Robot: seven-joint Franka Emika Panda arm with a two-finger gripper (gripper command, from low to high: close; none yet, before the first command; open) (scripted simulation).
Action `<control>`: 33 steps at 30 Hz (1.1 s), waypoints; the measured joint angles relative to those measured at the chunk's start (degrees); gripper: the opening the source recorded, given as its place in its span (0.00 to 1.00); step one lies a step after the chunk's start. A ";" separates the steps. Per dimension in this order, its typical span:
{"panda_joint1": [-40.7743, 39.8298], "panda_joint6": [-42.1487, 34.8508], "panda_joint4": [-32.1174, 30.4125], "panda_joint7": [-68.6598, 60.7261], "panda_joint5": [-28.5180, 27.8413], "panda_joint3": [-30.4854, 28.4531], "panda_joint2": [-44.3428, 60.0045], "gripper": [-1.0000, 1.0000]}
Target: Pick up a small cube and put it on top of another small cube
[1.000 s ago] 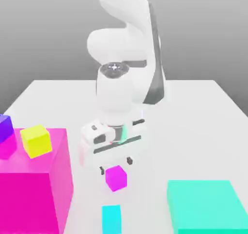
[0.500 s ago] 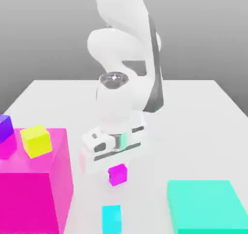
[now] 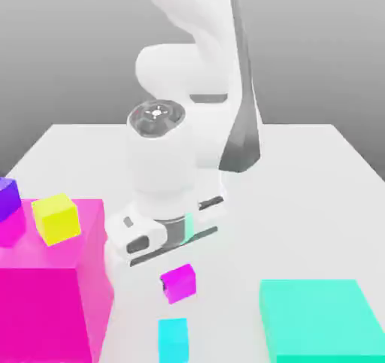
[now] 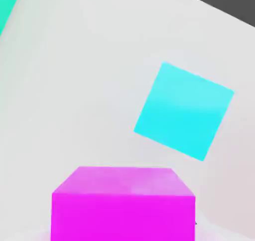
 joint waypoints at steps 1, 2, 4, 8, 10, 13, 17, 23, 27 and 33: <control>-0.04 -1.54 2.06 0.05 -0.01 -0.03 1.05 0.00; -0.07 -3.07 4.12 0.12 -0.06 -0.05 2.08 0.00; -0.11 -6.12 8.23 0.35 -0.26 -0.08 4.08 0.00; -0.55 -14.74 15.88 6.16 0.00 -1.97 3.37 0.00; -1.01 -19.58 19.46 10.45 0.10 -3.28 1.91 0.00; -1.62 -26.44 24.26 17.11 0.07 -5.50 -0.59 0.00; -3.86 -29.40 23.09 25.55 -1.05 -7.71 -6.81 0.00; -8.23 -30.45 17.63 39.49 -5.42 -8.29 -18.05 0.00; -9.37 -26.18 12.39 45.07 -7.80 -8.62 -21.15 0.00; -9.55 -21.68 9.56 45.13 -7.68 -8.69 -19.58 1.00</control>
